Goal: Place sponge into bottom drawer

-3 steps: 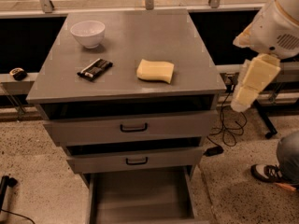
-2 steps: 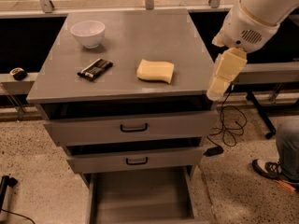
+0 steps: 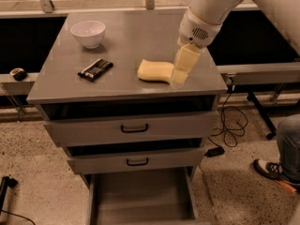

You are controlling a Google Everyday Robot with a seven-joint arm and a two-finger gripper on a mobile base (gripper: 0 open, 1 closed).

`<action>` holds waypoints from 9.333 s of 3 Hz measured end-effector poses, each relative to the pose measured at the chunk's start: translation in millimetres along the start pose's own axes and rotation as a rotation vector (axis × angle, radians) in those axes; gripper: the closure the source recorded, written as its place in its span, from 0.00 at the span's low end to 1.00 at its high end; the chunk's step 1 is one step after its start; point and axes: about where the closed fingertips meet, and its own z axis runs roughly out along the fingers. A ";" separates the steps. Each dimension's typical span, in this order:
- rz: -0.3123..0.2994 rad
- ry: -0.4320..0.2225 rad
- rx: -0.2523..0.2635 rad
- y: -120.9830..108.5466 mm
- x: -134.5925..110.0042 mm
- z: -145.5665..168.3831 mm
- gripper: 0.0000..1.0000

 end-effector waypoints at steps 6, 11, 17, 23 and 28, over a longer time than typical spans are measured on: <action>-0.016 -0.006 -0.091 -17.7 -45.5 79.1 0.88; -0.108 -0.261 0.108 17.1 -23.5 0.0 1.00; -0.452 -0.215 0.041 168.5 43.9 124.4 1.00; -0.425 -0.259 0.092 215.2 77.6 326.2 1.00; -0.414 -0.633 0.273 221.3 125.8 402.3 1.00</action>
Offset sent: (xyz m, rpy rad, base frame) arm 0.0461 0.0543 -0.0496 0.0285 0.0528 0.0107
